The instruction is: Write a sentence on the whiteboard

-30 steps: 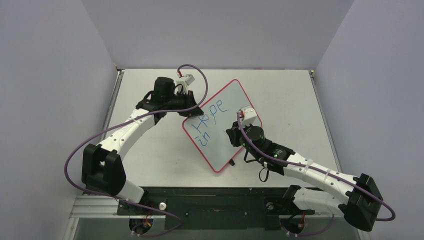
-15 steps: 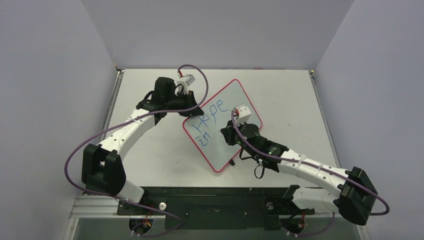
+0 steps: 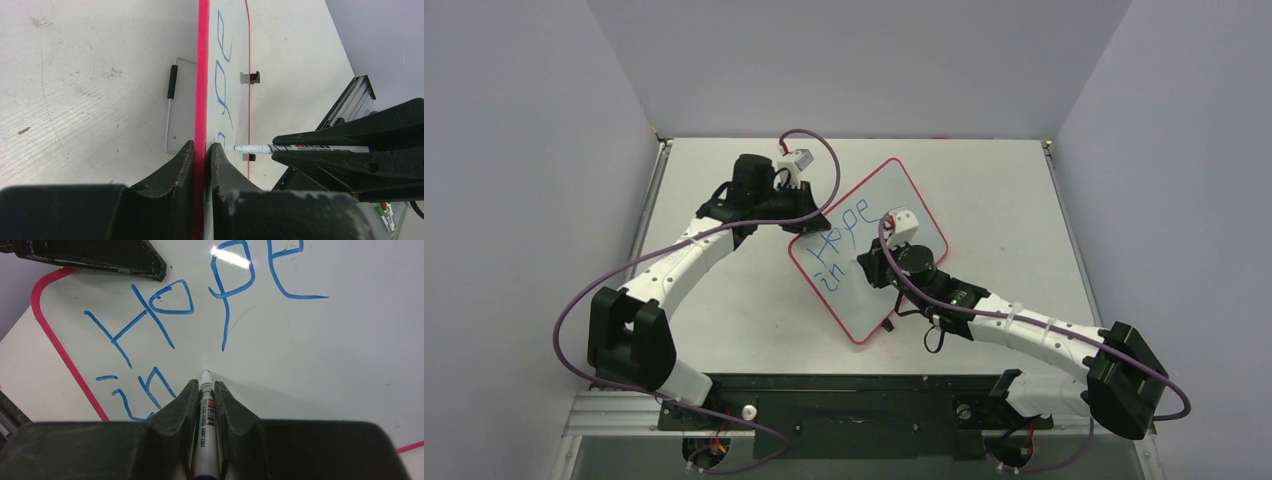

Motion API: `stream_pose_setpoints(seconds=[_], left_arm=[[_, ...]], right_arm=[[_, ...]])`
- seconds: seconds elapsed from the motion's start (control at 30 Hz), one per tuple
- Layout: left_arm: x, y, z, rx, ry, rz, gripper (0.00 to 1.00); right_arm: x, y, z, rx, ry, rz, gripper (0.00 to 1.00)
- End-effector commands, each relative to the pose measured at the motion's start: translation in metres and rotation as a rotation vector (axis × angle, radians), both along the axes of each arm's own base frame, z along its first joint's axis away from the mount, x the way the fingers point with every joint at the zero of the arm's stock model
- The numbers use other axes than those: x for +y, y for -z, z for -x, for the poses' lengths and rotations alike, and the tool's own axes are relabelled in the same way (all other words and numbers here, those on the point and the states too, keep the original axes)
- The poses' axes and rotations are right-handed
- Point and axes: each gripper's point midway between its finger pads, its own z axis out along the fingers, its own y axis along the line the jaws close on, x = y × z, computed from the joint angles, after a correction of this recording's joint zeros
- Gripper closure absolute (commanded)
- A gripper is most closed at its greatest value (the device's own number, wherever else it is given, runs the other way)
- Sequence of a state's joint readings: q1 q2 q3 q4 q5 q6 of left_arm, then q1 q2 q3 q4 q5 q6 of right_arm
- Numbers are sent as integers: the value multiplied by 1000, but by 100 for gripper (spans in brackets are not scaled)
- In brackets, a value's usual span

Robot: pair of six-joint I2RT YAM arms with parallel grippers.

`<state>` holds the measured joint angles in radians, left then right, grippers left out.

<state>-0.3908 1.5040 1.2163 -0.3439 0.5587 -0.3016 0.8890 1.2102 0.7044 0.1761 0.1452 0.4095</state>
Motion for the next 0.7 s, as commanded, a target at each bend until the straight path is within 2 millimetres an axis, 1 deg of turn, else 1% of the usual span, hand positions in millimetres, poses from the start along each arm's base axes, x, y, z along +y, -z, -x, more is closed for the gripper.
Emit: stream_pose_setpoints(seconds=[0.0, 0.1, 0.3, 0.43, 0.57, 0.67], left_arm=[[12, -3, -18, -98, -45, -80, 100], [12, -3, -18, -98, -45, -80, 100], [12, -2, -18, -94, -45, -80, 100], [12, -3, -18, -98, -44, -80, 100], [11, -3, -18, -97, -43, -82, 100], [12, -3, -18, -98, -45, -83, 100]], right_arm=[[1, -10, -13, -21, 61, -21, 100], [-6, -7, -17, -20, 99, 2, 100], [-6, -11, -21, -25, 114, 7, 100], [-2, -19, -22, -35, 104, -2, 100], [8, -25, -16, -45, 60, -12, 100], [13, -25, -11, -52, 38, -2, 100]])
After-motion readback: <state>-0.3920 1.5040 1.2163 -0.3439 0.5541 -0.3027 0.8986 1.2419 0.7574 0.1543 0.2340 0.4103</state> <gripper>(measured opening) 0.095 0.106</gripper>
